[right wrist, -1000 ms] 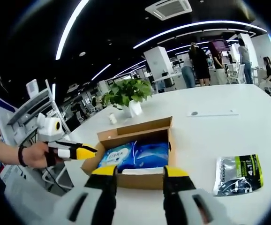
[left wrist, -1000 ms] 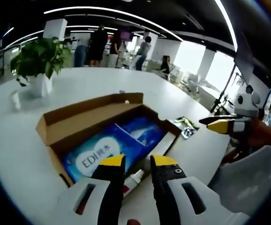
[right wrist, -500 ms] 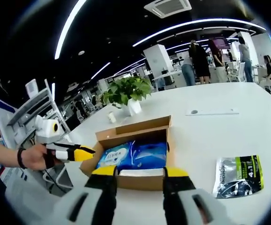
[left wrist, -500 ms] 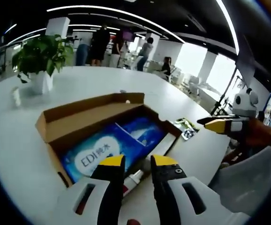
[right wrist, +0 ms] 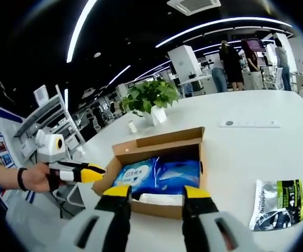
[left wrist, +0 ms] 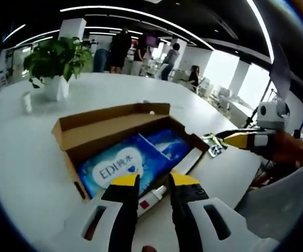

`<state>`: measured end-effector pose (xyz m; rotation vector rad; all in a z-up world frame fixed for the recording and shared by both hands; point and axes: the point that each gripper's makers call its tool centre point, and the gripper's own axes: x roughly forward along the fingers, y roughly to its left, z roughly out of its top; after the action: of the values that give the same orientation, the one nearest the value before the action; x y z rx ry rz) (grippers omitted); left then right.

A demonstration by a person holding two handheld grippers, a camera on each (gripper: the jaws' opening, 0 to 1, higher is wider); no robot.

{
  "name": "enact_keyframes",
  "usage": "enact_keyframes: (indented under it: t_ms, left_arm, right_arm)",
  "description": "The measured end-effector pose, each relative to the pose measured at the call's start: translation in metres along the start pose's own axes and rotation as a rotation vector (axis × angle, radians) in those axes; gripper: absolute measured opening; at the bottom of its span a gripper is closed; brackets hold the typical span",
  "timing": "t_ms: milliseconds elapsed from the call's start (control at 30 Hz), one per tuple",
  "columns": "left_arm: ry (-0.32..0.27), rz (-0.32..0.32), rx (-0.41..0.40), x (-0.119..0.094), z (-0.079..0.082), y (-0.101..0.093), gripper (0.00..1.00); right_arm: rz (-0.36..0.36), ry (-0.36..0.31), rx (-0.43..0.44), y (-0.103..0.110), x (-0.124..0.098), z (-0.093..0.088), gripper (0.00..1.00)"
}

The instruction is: Operate the shoe box by opening the lid, removing the specified soft item, and placing it in the target area until the item is outside and the box remains undamaged.

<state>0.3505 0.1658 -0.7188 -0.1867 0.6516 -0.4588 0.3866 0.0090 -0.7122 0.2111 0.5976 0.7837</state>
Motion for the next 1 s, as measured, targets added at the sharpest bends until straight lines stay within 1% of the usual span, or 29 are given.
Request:
enact_keyframes:
  t_ms: [100,267,367,500,633,767,1000]
  left_arm:
    - [-0.011,0.012,-0.017,-0.005,0.0,0.004,0.22]
    - [-0.034,0.047,-0.055,-0.015,-0.002,0.014,0.23]
    - [-0.035,0.059,-0.061,-0.019,-0.004,0.016,0.24]
    - [-0.04,0.07,-0.061,-0.024,-0.004,0.017,0.25]
    - [-0.039,0.083,-0.047,-0.028,-0.004,0.019,0.26]
    - [-0.037,0.092,-0.043,-0.033,-0.004,0.022,0.26]
    - [-0.048,0.113,-0.061,-0.043,-0.001,0.032,0.26]
  right_arm:
    - [0.013,0.005,0.009,-0.002,0.004,0.002,0.36]
    - [0.023,0.019,-0.006,-0.008,0.01,0.003,0.36]
    - [0.026,0.016,-0.014,-0.009,0.013,0.005,0.36]
    - [0.028,0.034,-0.014,-0.011,0.02,0.002,0.35]
    - [0.047,0.037,-0.017,-0.006,0.03,0.004,0.35]
    - [0.067,0.046,-0.018,0.001,0.045,0.005,0.35]
    - [0.089,0.059,-0.008,0.008,0.066,0.005,0.34]
